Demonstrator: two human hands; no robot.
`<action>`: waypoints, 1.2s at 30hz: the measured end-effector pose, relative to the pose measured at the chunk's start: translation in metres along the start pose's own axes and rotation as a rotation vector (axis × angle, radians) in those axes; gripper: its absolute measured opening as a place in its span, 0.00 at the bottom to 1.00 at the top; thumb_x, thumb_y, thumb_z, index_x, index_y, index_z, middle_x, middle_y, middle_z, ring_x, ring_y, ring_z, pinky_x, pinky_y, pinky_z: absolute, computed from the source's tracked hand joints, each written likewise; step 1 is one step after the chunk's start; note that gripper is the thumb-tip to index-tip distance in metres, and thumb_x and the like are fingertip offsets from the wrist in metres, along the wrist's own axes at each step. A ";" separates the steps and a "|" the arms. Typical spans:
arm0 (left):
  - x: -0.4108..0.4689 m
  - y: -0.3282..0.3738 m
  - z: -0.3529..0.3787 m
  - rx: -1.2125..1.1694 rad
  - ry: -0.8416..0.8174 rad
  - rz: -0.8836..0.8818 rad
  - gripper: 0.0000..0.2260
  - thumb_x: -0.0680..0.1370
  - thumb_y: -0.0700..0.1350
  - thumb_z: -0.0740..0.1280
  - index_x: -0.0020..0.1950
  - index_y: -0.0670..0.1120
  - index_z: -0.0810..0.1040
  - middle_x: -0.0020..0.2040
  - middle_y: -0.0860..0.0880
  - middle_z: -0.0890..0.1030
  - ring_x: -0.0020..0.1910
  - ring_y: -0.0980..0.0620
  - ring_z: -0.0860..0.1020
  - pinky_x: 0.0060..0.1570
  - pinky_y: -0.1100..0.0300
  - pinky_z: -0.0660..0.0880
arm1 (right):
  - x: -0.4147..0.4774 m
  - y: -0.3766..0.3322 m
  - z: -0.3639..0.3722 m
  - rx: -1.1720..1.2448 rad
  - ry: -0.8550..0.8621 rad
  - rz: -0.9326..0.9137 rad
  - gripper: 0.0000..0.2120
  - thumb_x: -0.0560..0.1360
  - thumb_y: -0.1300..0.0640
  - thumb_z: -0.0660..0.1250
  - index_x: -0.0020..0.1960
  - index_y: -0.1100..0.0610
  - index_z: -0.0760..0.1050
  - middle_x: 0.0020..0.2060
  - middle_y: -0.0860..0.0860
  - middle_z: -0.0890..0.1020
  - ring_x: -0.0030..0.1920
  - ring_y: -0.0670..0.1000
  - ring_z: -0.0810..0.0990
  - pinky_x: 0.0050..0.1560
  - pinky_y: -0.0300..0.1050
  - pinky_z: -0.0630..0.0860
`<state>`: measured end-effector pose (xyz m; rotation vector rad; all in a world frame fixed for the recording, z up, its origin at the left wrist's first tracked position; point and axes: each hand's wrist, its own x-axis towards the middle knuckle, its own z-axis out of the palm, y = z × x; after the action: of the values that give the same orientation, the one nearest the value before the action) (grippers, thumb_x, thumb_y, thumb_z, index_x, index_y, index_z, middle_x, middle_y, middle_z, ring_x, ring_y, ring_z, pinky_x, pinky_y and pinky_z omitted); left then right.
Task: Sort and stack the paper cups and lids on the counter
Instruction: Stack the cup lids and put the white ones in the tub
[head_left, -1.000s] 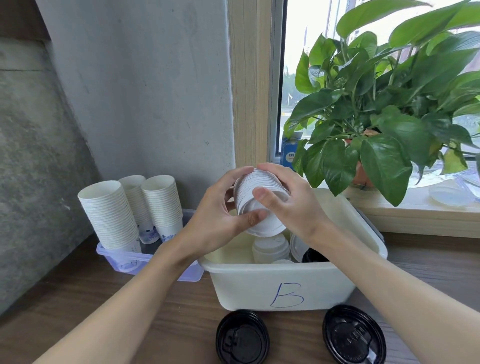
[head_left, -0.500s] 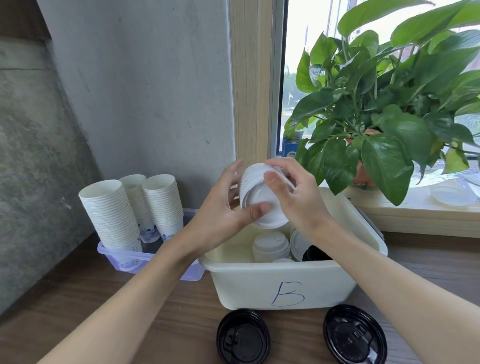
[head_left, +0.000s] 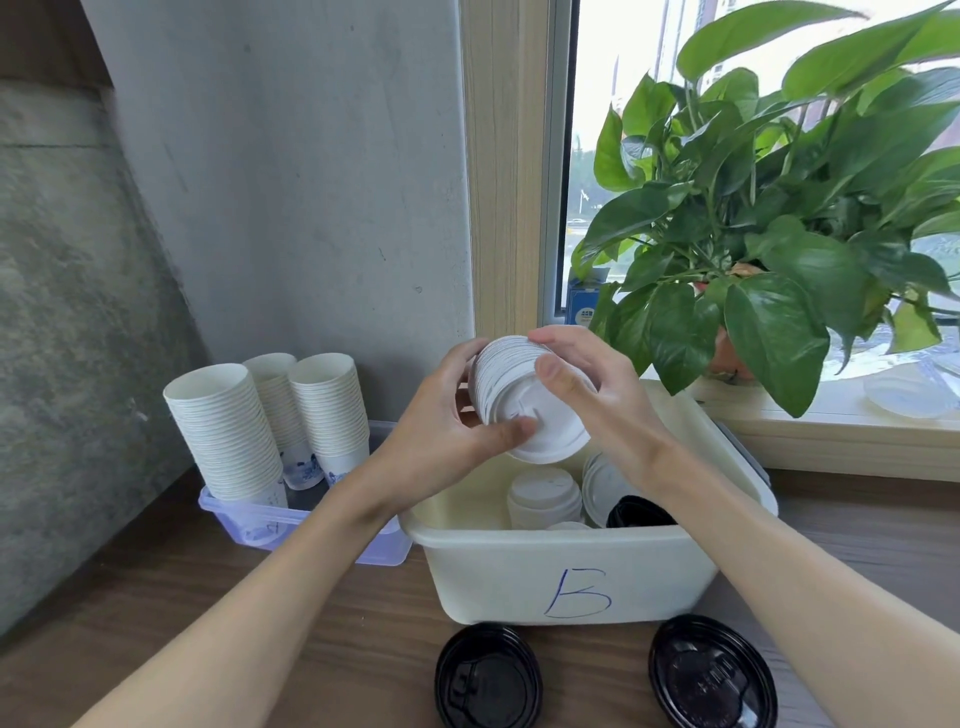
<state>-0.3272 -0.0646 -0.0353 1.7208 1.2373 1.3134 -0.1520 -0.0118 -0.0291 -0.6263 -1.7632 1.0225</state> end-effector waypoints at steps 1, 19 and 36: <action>0.000 -0.001 0.000 0.007 0.001 0.003 0.31 0.70 0.47 0.77 0.71 0.52 0.71 0.61 0.50 0.82 0.59 0.50 0.82 0.58 0.57 0.79 | 0.000 0.000 0.000 -0.001 -0.002 0.008 0.19 0.72 0.46 0.67 0.59 0.53 0.76 0.55 0.47 0.81 0.56 0.40 0.78 0.52 0.29 0.72; -0.003 -0.001 0.002 0.074 -0.011 0.059 0.38 0.70 0.49 0.76 0.77 0.53 0.64 0.66 0.53 0.77 0.63 0.56 0.78 0.65 0.60 0.75 | 0.000 0.001 0.001 -0.120 0.013 -0.029 0.28 0.67 0.35 0.64 0.63 0.47 0.74 0.58 0.38 0.78 0.60 0.36 0.75 0.57 0.28 0.69; -0.002 -0.003 0.001 -0.011 -0.071 0.101 0.30 0.69 0.41 0.77 0.70 0.53 0.76 0.56 0.47 0.83 0.54 0.45 0.83 0.53 0.59 0.80 | 0.000 0.000 0.007 -0.156 0.059 -0.119 0.12 0.68 0.37 0.66 0.49 0.38 0.77 0.47 0.36 0.82 0.52 0.40 0.79 0.52 0.32 0.73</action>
<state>-0.3271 -0.0652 -0.0394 1.8270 1.1148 1.3028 -0.1588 -0.0144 -0.0301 -0.6335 -1.8173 0.7825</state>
